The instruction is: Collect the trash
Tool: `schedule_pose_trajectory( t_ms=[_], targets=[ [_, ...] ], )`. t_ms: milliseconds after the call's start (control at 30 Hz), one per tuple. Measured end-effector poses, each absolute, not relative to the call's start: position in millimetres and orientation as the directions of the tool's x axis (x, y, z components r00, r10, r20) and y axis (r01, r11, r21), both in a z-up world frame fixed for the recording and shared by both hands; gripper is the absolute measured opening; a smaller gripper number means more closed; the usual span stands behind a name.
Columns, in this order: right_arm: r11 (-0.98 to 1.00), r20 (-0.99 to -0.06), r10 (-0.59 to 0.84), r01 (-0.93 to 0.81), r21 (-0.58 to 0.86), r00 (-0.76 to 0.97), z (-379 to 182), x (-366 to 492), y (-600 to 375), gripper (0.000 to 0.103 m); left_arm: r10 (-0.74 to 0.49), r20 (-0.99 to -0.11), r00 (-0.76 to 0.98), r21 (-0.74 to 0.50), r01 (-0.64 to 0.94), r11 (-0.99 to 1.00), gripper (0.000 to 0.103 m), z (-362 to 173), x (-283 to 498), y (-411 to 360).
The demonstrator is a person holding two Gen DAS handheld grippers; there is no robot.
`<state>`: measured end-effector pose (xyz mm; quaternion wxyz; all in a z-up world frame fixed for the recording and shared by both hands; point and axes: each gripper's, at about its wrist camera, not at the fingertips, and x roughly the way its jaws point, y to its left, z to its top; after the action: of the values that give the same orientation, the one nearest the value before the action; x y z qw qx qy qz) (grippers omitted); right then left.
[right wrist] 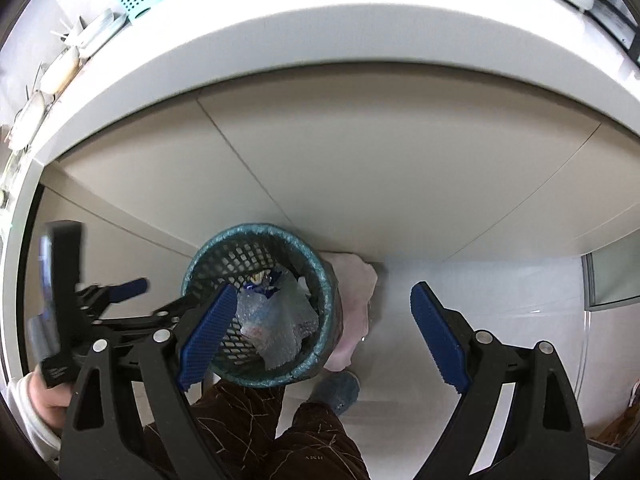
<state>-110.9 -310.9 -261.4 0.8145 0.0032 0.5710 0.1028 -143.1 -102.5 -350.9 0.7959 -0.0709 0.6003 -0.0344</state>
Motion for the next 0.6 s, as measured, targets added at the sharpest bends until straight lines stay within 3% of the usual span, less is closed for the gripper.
schedule_pose_trajectory(
  t_ms=[300,600],
  targets=[
    [0.985,-0.897,0.159,-0.131,0.115,0.412,-195.1,-112.3,-307.9,0.095,-0.090,-0.892,0.444,-0.157,-0.116,0.981,0.097,-236.9,-159.5,-78.8],
    [0.986,-0.857,0.130,-0.154,0.060,0.499,-124.4,-131.8,-290.7,0.095,-0.034,-0.881,0.473,-0.105,-0.124,0.987,0.097,-156.0,-187.6,-65.3]
  ],
)
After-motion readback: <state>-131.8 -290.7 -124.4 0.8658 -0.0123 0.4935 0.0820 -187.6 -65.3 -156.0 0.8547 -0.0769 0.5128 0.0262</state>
